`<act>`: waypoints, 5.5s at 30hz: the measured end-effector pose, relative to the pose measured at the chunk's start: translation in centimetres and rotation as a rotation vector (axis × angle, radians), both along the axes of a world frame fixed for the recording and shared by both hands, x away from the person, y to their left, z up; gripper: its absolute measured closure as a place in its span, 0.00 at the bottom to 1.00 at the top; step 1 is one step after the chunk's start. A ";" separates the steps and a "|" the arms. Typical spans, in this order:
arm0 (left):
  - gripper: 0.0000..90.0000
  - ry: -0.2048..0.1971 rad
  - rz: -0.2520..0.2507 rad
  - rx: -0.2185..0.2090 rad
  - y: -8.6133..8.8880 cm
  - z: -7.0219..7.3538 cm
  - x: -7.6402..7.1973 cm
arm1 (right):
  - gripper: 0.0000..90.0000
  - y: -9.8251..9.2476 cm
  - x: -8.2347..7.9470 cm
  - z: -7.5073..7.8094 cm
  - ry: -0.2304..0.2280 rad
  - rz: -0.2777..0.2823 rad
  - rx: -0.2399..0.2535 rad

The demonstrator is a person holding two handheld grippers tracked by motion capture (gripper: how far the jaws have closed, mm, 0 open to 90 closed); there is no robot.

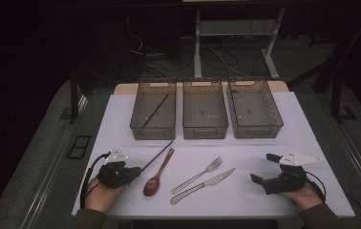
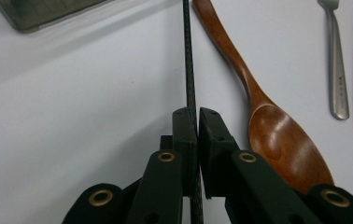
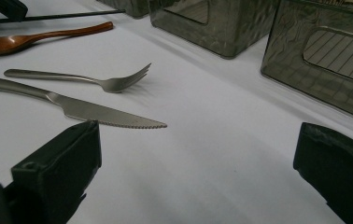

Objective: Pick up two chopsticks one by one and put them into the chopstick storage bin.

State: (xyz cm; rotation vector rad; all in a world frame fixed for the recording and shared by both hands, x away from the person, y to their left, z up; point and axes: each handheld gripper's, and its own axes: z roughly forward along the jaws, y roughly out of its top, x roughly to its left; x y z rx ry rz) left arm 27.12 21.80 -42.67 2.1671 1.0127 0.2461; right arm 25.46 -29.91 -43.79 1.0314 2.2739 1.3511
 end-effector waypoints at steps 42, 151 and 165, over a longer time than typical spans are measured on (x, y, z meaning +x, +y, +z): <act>0.95 -0.099 -0.003 -0.139 0.4 4.2 1.0 | 0.00 0.0 0.1 -0.1 0.005 -0.009 0.004; 0.63 -0.059 0.160 -0.041 -3.9 6.7 18.1 | 0.00 -0.4 0.4 0.1 0.024 -0.041 0.063; 0.38 -0.157 0.023 -0.116 -6.1 8.8 12.2 | 0.00 -0.5 0.4 0.1 0.023 -0.040 0.064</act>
